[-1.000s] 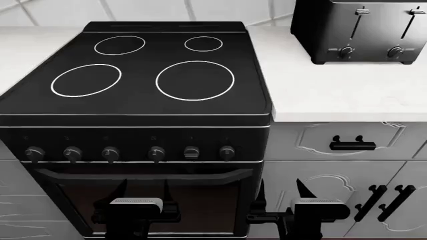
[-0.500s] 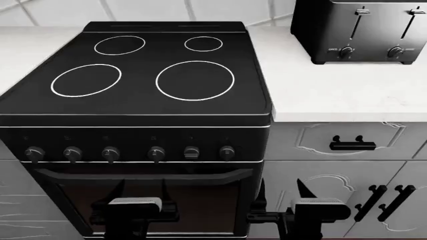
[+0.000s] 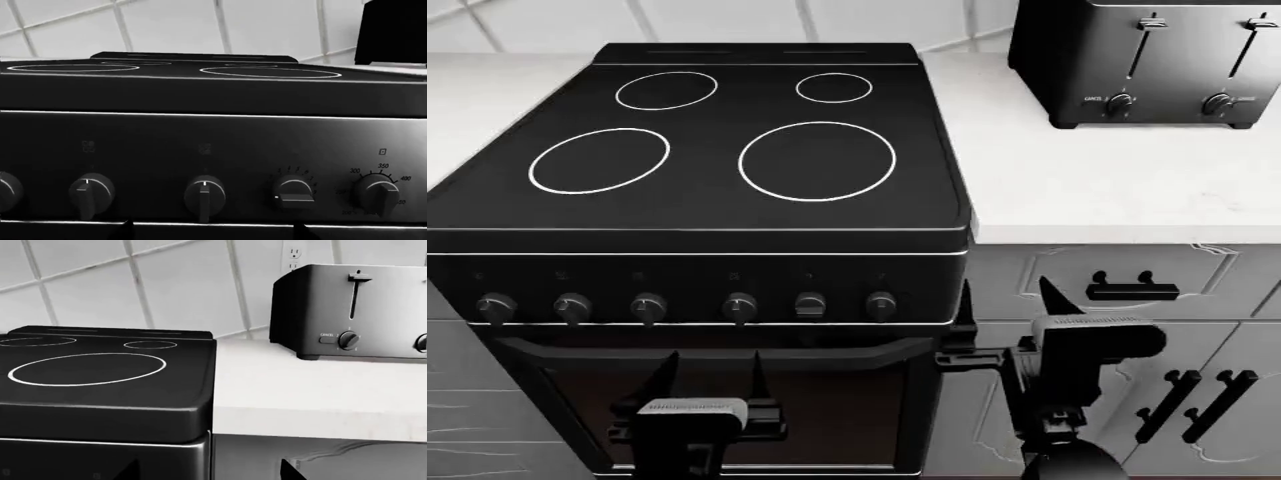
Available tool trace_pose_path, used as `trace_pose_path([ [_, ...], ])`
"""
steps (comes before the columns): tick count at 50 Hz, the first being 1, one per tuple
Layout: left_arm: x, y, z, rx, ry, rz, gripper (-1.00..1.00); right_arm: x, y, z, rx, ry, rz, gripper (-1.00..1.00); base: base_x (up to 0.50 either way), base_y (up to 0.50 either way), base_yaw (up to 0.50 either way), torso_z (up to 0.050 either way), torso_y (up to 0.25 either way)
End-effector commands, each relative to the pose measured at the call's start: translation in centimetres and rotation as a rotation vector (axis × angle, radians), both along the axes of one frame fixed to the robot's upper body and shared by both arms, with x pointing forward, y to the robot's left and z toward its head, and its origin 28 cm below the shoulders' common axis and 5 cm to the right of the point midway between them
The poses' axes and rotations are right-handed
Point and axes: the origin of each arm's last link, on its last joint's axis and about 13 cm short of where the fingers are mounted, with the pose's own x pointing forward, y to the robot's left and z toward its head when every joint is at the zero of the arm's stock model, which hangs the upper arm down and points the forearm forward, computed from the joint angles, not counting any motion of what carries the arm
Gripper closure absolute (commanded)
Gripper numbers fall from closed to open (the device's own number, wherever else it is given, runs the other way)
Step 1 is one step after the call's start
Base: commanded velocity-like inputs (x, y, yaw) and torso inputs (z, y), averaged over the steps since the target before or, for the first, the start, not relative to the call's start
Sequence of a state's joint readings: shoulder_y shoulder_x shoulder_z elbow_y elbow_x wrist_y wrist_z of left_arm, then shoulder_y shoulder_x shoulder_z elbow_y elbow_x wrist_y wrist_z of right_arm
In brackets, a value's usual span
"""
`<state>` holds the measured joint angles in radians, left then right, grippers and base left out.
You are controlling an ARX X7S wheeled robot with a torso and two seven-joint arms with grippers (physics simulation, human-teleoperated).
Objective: Close the microwave door
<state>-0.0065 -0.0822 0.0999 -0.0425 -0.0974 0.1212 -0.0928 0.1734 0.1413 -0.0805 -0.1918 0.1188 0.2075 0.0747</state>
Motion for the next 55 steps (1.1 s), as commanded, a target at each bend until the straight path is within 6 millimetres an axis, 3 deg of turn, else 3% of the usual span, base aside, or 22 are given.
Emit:
trace_pose_path([
  [1, 0.1, 0.0, 0.0, -0.010, -0.056, -0.054, -1.00, 0.9, -0.4, 2.5, -0.029, -0.081, 0.017, -1.00, 0.00, 0.00, 0.00, 0.000, 0.000],
  [12, 0.2, 0.0, -0.1, -0.063, -0.097, -0.063, -1.00, 1.0, -0.4, 2.4, -0.033, -0.148, -0.001, -1.00, 0.00, 0.00, 0.00, 0.000, 0.000],
  [13, 0.2, 0.0, -0.1, -0.068, -0.093, -0.059, -1.00, 1.0, -1.0, 6.1, -0.014, -0.205, -0.009, -1.00, 0.00, 0.00, 0.00, 0.000, 0.000],
  [14, 0.2, -0.1, -0.1, -0.073, -0.090, -0.056, -1.00, 1.0, -1.4, 11.0, 0.033, -0.320, -0.008, -1.00, 0.00, 0.00, 0.00, 0.000, 0.000],
  [15, 0.6, 0.9, 2.2, -0.083, -0.085, -0.020, -1.00, -0.1, -1.3, 15.2, 0.061, -0.431, 0.012, -1.00, 0.00, 0.00, 0.00, 0.000, 0.000],
  [16, 2.1, 1.9, 6.2, -0.124, -0.142, 0.028, -1.00, -1.9, -1.0, 17.9, 0.057, -0.514, 0.037, -1.00, 0.00, 0.00, 0.00, 0.000, 0.000],
  [17, 3.9, 2.8, 12.3, -0.226, -0.268, 0.072, -1.00, -2.9, -0.8, 18.9, 0.037, -0.506, 0.046, -1.00, 0.00, 0.00, 0.00, 0.000, 0.000],
  [18, 4.1, 3.3, 18.3, -0.337, -0.396, 0.088, -1.00, -2.9, -0.8, 18.9, 0.019, -0.415, 0.040, -1.00, 0.00, 0.00, 0.00, 0.000, 0.000],
  [19, 2.7, 2.8, 23.5, -0.416, -0.520, 0.018, -1.00, -2.9, -0.9, 18.4, -0.004, -0.303, 0.033, -1.00, 0.00, 0.00, 0.00, 0.000, 0.000],
  [20, 0.2, 2.4, 27.0, -0.438, -0.622, -0.049, -1.00, -2.9, -0.9, 17.7, -0.031, -0.178, 0.022, -1.00, 0.00, 0.00, 0.00, 0.000, 0.000],
  [21, -0.8, 3.1, 29.3, -0.505, -0.627, 0.009, -1.00, -3.2, -1.1, 18.0, -0.053, -0.109, 0.014, -1.00, 0.00, 0.00, 0.00, 0.000, 0.000],
  [22, -0.7, 3.5, 30.2, -0.512, -0.510, 0.046, -1.00, -3.3, -1.1, 18.6, -0.052, -0.118, 0.017, -1.00, 0.00, 0.00, 0.00, 0.000, 0.000],
  [24, -0.9, 2.8, 29.5, -0.296, -0.217, 0.075, -1.00, -3.5, -1.1, 19.3, -0.054, -0.134, 0.032, -1.00, 0.00, 0.00, 0.00, 0.000, 0.000],
  [26, -2.3, 2.5, 28.3, -0.091, -0.098, -0.051, -1.00, -3.8, -1.0, 19.7, -0.063, -0.135, 0.036, -1.00, 0.00, 0.50, 0.00, 0.000, 0.000],
  [55, -2.3, 2.3, 27.9, -0.097, -0.091, -0.068, -1.00, -4.5, -1.4, 20.9, -0.104, -0.139, 0.031, -1.00, 0.03, 0.49, 0.00, 0.000, 0.000],
])
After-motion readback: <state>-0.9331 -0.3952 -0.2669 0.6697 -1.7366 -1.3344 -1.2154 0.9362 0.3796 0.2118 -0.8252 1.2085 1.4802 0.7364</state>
